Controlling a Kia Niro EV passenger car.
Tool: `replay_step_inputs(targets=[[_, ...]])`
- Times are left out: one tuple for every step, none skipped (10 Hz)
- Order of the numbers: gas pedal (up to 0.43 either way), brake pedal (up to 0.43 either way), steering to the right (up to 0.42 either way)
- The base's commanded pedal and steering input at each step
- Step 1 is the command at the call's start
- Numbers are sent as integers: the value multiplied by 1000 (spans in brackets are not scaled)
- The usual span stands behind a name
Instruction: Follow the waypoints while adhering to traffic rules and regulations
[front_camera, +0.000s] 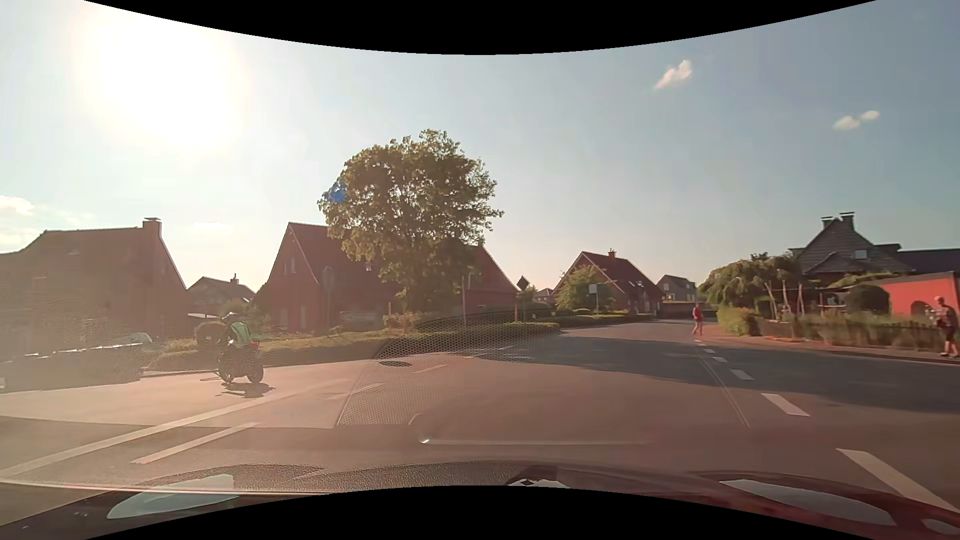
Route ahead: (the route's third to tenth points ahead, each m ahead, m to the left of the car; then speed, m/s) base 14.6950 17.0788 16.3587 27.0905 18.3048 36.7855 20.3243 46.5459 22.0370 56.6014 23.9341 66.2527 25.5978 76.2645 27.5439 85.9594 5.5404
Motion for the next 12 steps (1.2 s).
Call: replay_step_inputs(targets=[[177,0,-269],[177,0,-268],[177,0,-268],[177,0,-268],[177,0,-268],[177,0,-270],[177,0,-280],[177,0,-291],[177,0,-302],[169,0,-311],[169,0,-318],[169,0,-321]])
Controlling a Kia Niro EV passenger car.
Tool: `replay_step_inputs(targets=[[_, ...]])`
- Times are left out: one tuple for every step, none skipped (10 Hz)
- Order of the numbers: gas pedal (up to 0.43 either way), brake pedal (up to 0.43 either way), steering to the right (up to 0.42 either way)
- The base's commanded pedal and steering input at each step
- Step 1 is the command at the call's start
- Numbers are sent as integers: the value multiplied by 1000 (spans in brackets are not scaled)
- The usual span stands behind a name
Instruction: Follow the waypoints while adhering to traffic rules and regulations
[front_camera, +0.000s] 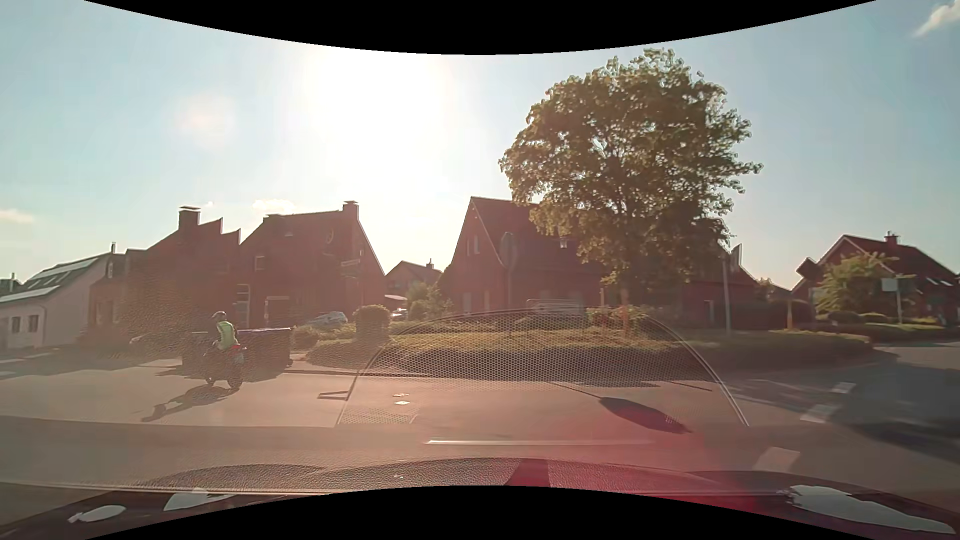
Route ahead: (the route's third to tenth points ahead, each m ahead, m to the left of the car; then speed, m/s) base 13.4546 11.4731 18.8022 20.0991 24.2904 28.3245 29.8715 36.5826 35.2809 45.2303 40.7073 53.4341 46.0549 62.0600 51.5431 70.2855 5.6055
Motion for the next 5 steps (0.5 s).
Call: replay_step_inputs(targets=[[169,0,-321],[169,0,-323],[169,0,-329],[169,0,-331],[169,0,-332]])
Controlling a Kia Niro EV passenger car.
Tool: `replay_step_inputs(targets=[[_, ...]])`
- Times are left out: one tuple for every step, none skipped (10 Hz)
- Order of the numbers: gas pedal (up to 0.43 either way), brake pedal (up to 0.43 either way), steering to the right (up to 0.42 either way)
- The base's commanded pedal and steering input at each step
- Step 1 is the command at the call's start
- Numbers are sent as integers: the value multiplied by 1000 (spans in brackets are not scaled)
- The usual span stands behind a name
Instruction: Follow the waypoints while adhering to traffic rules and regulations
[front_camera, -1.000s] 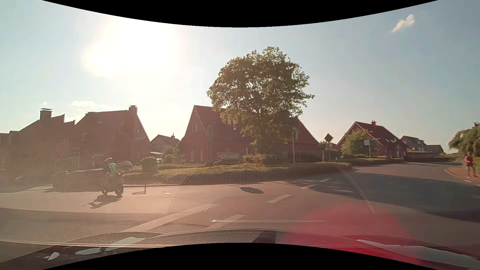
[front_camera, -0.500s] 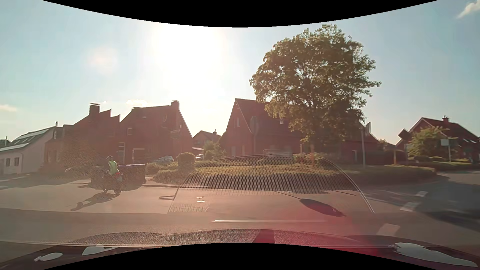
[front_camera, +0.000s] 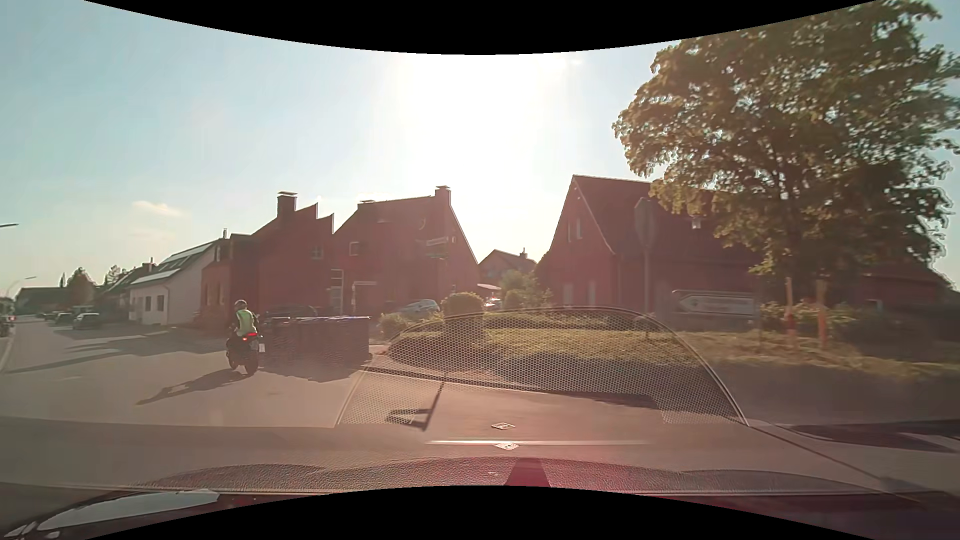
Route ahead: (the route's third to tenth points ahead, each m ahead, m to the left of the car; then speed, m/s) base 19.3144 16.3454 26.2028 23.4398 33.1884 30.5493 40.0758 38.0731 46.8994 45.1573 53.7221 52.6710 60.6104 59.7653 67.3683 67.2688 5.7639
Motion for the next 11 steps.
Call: replay_step_inputs(targets=[[169,0,-333],[169,0,-335],[169,0,-338],[169,0,-341],[177,0,-342],[189,0,-342],[197,0,-339],[197,0,-333],[209,0,-322],[220,0,-304],[220,0,-282]])
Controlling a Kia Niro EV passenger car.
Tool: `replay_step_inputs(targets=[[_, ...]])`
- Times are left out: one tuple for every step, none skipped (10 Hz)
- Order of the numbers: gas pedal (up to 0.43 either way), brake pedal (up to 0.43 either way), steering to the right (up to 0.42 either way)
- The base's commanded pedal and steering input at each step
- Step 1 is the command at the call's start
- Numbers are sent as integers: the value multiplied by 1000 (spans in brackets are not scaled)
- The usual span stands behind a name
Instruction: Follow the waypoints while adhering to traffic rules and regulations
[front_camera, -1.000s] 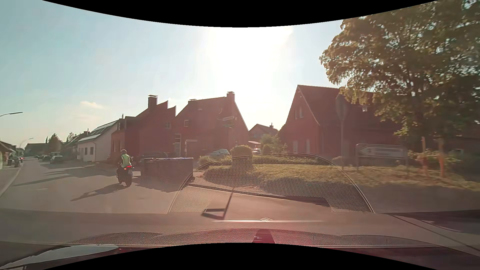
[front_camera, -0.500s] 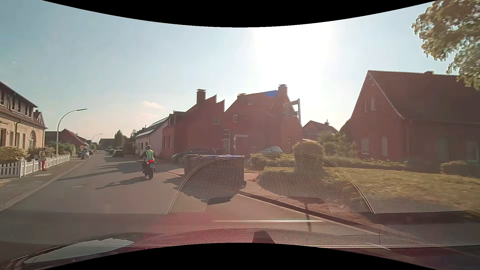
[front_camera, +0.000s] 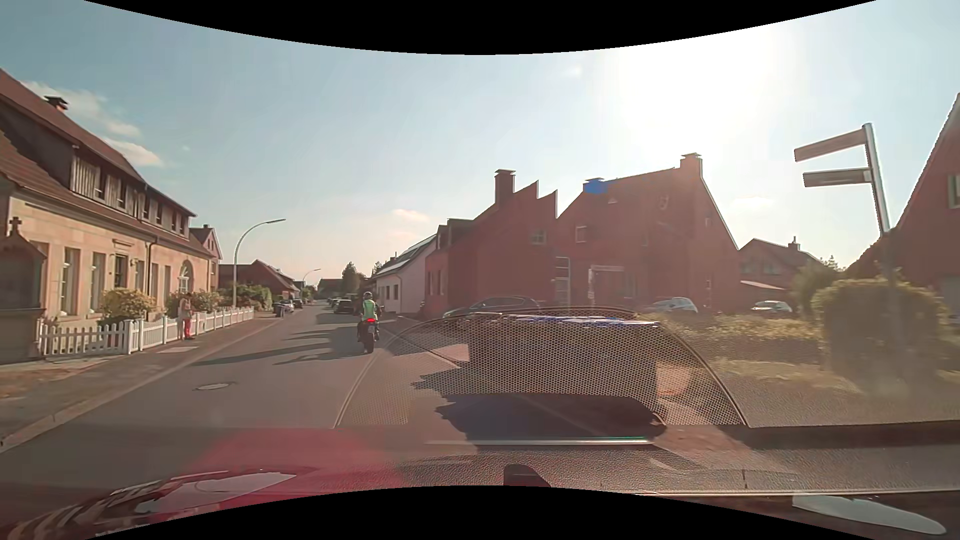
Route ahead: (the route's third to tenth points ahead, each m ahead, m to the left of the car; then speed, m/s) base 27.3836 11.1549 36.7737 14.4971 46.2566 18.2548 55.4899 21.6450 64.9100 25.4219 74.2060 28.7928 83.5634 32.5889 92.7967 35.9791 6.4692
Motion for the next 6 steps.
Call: replay_step_inputs(targets=[[228,0,-255],[228,0,-226],[228,0,-198],[228,0,-175],[228,0,-159],[228,0,-145]])
